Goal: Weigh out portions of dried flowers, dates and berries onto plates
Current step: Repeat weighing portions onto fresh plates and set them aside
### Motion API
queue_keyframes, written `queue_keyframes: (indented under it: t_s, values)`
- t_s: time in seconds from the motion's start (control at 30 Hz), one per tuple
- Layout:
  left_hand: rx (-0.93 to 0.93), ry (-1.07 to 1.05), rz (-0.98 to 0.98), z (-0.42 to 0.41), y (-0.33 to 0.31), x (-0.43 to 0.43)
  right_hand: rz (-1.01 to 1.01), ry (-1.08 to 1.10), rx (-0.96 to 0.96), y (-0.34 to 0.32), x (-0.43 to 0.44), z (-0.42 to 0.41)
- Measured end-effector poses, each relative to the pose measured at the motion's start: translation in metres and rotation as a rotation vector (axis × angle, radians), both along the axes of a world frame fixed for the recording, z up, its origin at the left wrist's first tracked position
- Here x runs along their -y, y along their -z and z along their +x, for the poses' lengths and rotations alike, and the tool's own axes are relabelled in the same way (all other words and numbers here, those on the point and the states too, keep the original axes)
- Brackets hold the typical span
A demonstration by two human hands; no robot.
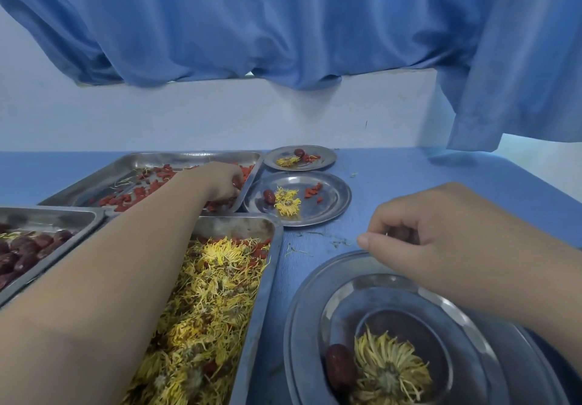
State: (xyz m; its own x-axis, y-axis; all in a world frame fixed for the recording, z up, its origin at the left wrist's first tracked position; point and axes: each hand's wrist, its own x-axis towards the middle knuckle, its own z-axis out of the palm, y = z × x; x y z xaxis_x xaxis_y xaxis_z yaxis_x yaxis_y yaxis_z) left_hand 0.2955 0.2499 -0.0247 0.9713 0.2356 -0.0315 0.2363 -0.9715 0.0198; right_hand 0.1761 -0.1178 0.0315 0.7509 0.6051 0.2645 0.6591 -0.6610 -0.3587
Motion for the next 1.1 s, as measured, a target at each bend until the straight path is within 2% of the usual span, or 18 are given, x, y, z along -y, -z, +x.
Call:
queue_keyframes:
  t_s: [0.13, 0.47, 0.67, 0.87, 1.1]
  values:
    - [-0.047, -0.051, -0.093, 0.000, 0.002, 0.002, -0.009, -0.001, 0.015, 0.001, 0.001, 0.001]
    - [-0.093, -0.126, 0.169, -0.006, -0.003, 0.007, -0.018, 0.004, -0.006, 0.002, 0.000, 0.002]
    - [-0.064, -0.135, 0.197, -0.010, -0.004, 0.007, -0.029, -0.006, 0.009, 0.002, -0.001, 0.002]
    - [-0.136, -0.167, 0.190, -0.013, -0.009, 0.008, -0.033, -0.003, 0.010, 0.002, -0.002, 0.001]
    - [-0.034, -0.213, 0.177, -0.021, -0.012, -0.006, -0.014, -0.012, 0.040, 0.001, -0.001, 0.002]
